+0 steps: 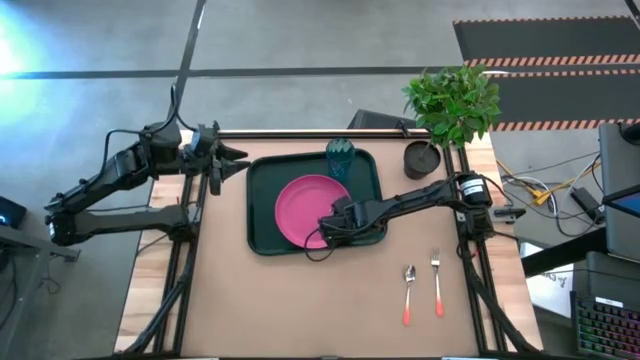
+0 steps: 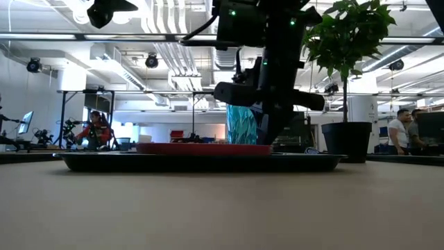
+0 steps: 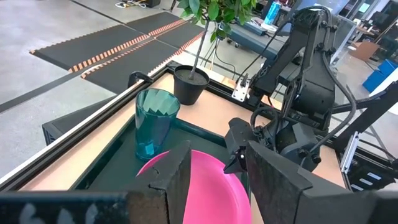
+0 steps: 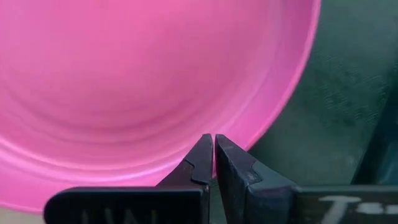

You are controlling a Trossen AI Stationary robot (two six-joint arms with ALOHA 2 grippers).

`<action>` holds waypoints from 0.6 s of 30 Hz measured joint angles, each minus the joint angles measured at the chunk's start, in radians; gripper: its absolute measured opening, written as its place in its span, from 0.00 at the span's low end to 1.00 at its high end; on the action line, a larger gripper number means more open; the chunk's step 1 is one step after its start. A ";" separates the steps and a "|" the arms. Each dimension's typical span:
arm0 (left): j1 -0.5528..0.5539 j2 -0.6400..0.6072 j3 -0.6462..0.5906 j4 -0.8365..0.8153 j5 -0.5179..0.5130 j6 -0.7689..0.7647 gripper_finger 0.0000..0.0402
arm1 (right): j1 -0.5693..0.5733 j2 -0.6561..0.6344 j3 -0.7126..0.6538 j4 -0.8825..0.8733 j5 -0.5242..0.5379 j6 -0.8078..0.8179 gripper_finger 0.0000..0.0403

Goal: Pick and place plate/cup/fork/spoon on tray
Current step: Adjust the pink plate on the center of the black serving tray

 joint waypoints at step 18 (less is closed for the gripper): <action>0.000 -0.002 0.000 0.000 0.000 -0.003 0.34 | 0.002 -0.010 0.036 -0.201 -0.024 0.005 0.02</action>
